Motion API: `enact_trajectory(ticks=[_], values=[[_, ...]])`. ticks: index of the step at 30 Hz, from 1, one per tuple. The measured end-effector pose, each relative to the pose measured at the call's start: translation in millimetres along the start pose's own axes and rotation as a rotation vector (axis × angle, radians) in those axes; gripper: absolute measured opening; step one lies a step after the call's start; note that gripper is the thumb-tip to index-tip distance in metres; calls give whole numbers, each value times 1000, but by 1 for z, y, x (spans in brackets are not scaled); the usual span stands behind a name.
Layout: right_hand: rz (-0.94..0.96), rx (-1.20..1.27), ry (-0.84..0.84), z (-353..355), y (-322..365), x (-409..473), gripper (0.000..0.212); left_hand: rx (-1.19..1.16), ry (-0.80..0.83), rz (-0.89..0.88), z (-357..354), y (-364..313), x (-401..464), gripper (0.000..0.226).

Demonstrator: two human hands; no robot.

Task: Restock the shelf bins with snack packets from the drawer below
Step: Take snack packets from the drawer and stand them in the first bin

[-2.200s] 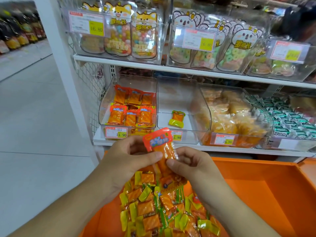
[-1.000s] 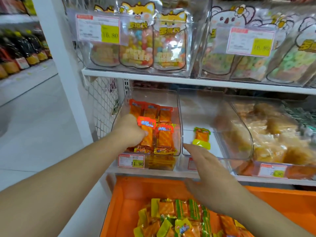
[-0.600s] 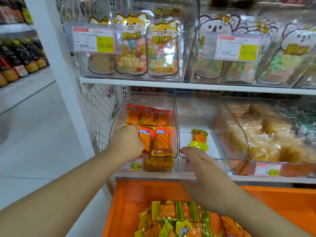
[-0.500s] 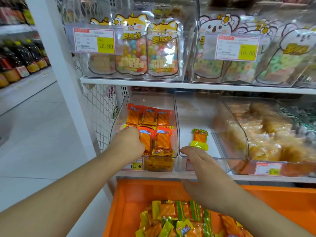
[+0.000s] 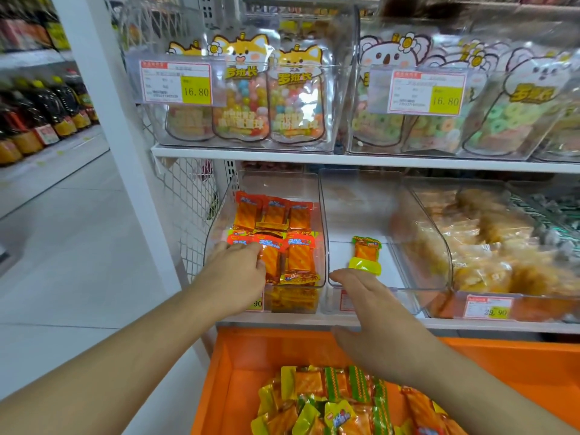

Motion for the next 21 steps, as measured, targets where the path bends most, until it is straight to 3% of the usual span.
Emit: enact_trajectory(ticks=[9,21], values=[[-3,-6,-3,-1,-1,-3,75,22,126,20,-19,5,-10,49],[19,-47,-29,-4,-3,-2,82,-4,173,-13,-20,-6,-25,68]])
Point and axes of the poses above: each hand's wrist, its own x-axis towards the middle knuckle, its own z-axis out of the back of the hand, y = z × x, the point moved 7 cm from there along x, towards the middle knuckle, and after that the axes turned 12 degrees about -z, right-handed, at the moved point
